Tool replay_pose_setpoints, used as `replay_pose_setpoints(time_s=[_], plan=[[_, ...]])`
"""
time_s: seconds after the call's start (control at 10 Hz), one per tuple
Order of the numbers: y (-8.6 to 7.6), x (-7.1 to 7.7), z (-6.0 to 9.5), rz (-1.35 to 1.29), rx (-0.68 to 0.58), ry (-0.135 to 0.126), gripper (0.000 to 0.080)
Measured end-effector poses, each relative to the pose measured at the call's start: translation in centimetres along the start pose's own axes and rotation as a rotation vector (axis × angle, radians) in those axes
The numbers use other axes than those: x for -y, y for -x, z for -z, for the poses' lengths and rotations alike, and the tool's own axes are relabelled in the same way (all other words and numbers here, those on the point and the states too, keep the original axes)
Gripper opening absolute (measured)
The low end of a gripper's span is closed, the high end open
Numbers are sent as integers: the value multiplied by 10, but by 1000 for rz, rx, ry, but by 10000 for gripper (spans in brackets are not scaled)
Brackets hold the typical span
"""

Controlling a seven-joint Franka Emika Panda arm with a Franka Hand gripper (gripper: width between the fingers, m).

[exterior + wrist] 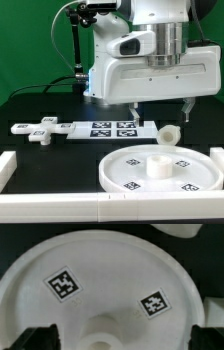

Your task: Assemble round table

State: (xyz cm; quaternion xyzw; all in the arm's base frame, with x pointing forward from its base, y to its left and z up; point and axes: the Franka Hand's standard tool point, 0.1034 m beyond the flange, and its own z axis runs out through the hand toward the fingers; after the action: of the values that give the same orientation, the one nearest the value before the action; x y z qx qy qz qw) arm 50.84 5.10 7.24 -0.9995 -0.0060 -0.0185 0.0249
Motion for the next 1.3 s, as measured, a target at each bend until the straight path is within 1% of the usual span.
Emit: replay_pose_setpoints(time_s=[0.1,0.2,0.6,0.8,0.9,1.0,1.1,1.2,1.3], plan=[[6,1,-3,-122,3,-14,649],[8,5,-4,-195,4,-19,649],[8,10,-5,-402,9,-42,649],[28,10,-17,-557,15,-55,649],[36,9,-23,-589,15,-59,649],[44,11,-30,-574,22,-52,649],[46,10,-33,-561,29,-51,649],[45,10,-32,-561,27,-51,649],[49,9,-34,-534,64,-50,649]])
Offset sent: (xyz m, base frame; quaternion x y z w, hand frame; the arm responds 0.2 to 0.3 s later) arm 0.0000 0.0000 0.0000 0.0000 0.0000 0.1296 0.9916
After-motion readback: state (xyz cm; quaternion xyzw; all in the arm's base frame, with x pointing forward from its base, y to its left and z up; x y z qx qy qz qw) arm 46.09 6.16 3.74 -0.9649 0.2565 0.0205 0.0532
